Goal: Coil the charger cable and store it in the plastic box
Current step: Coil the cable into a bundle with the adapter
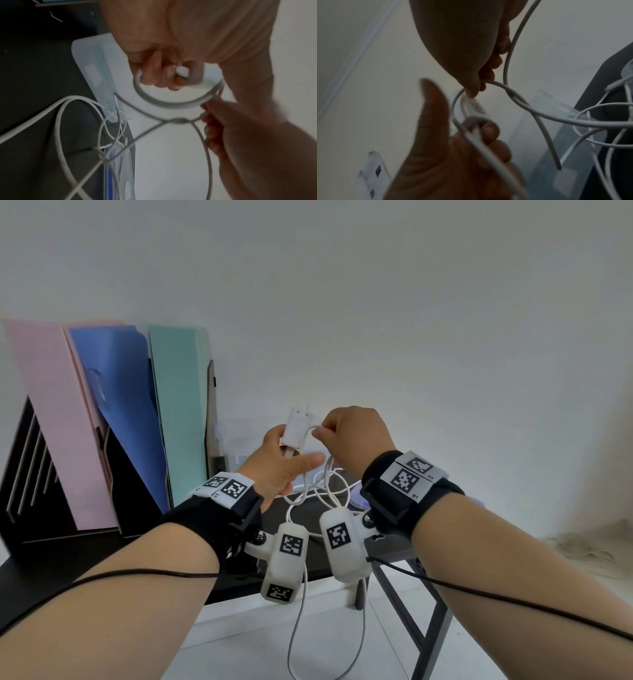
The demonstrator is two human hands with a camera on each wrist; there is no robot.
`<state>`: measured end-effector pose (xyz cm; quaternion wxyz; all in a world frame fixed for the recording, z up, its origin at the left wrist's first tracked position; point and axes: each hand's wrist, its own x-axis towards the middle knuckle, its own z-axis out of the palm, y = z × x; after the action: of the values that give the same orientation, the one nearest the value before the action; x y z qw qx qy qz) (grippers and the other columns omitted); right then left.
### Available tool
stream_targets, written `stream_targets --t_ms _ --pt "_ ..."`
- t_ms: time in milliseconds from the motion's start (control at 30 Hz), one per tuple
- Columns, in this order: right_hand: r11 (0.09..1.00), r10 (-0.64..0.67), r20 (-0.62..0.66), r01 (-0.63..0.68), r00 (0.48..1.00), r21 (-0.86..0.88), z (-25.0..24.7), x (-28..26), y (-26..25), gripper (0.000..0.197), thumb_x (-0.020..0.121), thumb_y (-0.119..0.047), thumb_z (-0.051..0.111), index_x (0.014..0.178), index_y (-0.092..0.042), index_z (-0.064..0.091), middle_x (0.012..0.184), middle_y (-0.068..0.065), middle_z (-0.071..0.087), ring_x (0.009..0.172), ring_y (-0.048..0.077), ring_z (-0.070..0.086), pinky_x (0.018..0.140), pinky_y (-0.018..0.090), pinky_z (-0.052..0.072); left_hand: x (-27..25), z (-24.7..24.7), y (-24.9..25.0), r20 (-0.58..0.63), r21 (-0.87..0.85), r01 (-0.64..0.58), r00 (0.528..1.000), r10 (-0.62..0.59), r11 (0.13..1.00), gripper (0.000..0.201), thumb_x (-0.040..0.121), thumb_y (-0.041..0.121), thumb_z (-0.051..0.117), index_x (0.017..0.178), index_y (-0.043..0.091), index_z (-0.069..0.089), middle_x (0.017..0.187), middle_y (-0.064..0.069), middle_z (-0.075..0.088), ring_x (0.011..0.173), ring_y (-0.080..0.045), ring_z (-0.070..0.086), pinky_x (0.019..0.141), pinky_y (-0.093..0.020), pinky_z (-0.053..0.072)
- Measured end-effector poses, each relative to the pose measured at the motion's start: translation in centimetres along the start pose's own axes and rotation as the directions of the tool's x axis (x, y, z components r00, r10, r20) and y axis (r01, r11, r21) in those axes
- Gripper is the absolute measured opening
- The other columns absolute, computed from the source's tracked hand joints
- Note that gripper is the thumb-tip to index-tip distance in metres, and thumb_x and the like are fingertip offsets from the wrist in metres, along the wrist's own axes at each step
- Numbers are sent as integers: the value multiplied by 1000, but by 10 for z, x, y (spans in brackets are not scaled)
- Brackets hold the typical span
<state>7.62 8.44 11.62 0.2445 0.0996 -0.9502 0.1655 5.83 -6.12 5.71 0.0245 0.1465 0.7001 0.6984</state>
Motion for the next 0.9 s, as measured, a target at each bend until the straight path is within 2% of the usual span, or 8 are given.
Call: stream_targets --t_ms 100,167,267,400,633,700,767,900 --pt "991 53 -4 -52 999 123 2 5 -8 25 90 -34 55 73 -15 57 71 -2 60 71 16 55 63 25 41 3 1 -3 -28 16 33 999 -33 999 87 61 25 83 134 26 36 82 -2 46 54 -10 46 46 -24 37" --pt "960 76 -18 -68 997 270 3 4 -11 24 86 -31 59 69 -14 59 63 -4 58 66 15 55 60 26 44 4 0 -4 -42 -36 16 999 -18 999 73 73 13 77 134 21 38 78 -3 45 50 -9 43 42 -23 35" --pt "897 94 -19 -77 995 435 2 2 -15 20 83 -29 64 73 -12 65 65 -3 61 61 12 54 62 25 47 2 1 -2 -30 -57 -44 999 42 997 51 83 14 70 127 19 46 76 -8 45 46 -8 36 39 -21 30" --pt "848 105 4 -91 994 522 4 2 -18 21 78 -28 70 72 -9 65 70 0 62 61 11 51 63 26 47 0 3 0 -77 -45 -104 992 100 994 29 86 11 65 110 25 55 71 -4 54 43 -6 40 37 -19 29" --pt "772 94 12 -80 996 630 12 -1 -17 20 76 -26 75 76 -7 66 74 5 66 65 13 56 71 37 56 -2 0 1 -112 18 -139 984 140 990 24 83 12 67 102 25 63 71 -9 56 47 -11 45 41 -22 33" --pt "761 64 10 -56 998 646 14 -2 -17 20 77 -26 74 78 -7 67 76 7 67 64 13 56 69 34 55 -2 1 0 -125 64 -164 977 171 984 20 84 12 64 95 29 65 66 -5 56 47 -11 45 42 -22 34" --pt "780 35 0 -27 999 625 16 -2 -17 21 80 -30 71 82 -9 67 77 7 66 64 12 53 65 30 48 1 -1 -3 -209 68 -146 965 158 987 17 86 14 61 100 23 63 68 -4 60 46 -10 46 43 -23 36" --pt "947 -39 113 1 993 321 20 -2 -7 20 87 -37 60 88 -16 62 75 -7 57 67 9 51 65 25 41 5 -8 -7 -347 7 -91 934 88 996 26 77 28 64 96 11 58 64 -5 54 43 -13 40 45 -26 35"
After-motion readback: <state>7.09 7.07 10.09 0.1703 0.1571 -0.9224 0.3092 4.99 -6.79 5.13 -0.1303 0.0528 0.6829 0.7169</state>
